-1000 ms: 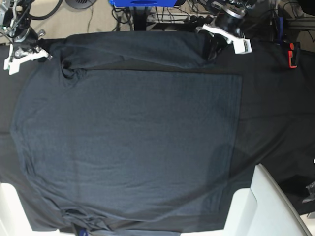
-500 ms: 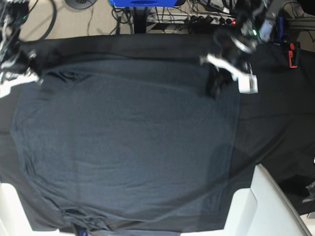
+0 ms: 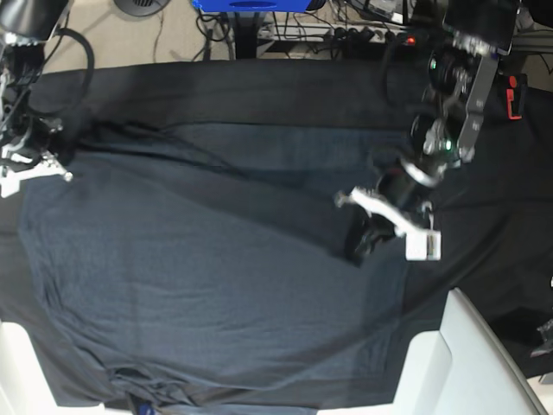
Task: Fold the T-shirt properly
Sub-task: 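Drag the grasped fabric diagonally across the shirt body with the left gripper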
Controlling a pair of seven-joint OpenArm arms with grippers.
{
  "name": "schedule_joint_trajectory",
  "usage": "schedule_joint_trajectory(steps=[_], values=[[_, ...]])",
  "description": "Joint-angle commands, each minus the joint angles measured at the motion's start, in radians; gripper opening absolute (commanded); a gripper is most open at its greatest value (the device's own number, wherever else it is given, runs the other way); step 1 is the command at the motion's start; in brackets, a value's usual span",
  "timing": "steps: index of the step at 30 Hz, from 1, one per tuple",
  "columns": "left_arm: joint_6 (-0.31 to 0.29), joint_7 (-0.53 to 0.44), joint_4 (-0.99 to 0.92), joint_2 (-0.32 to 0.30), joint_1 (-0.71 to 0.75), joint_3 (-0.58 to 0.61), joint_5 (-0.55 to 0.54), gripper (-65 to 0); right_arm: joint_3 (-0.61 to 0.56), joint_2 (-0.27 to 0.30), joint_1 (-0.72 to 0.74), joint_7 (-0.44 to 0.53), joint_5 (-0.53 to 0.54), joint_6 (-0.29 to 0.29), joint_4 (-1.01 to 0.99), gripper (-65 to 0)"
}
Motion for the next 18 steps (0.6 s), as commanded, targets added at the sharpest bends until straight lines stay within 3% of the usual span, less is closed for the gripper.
schedule_joint_trajectory(steps=[1,9,18], values=[[-0.010,-0.022,0.004,0.002,-0.026,-0.007,-0.004,-65.0,0.003,0.024,0.026,0.013,0.018,0.007,0.005,-64.4],[-0.010,-0.022,-0.102,0.043,-0.143,0.002,0.001,-65.0,0.001,0.074,0.102,0.014,0.018,0.007,-0.080,-64.4],[-0.010,-0.022,-0.137,0.163,-0.177,-0.010,0.293,-65.0,-0.008,0.100,0.155,0.068,0.018,0.008,-0.199,-64.4]])
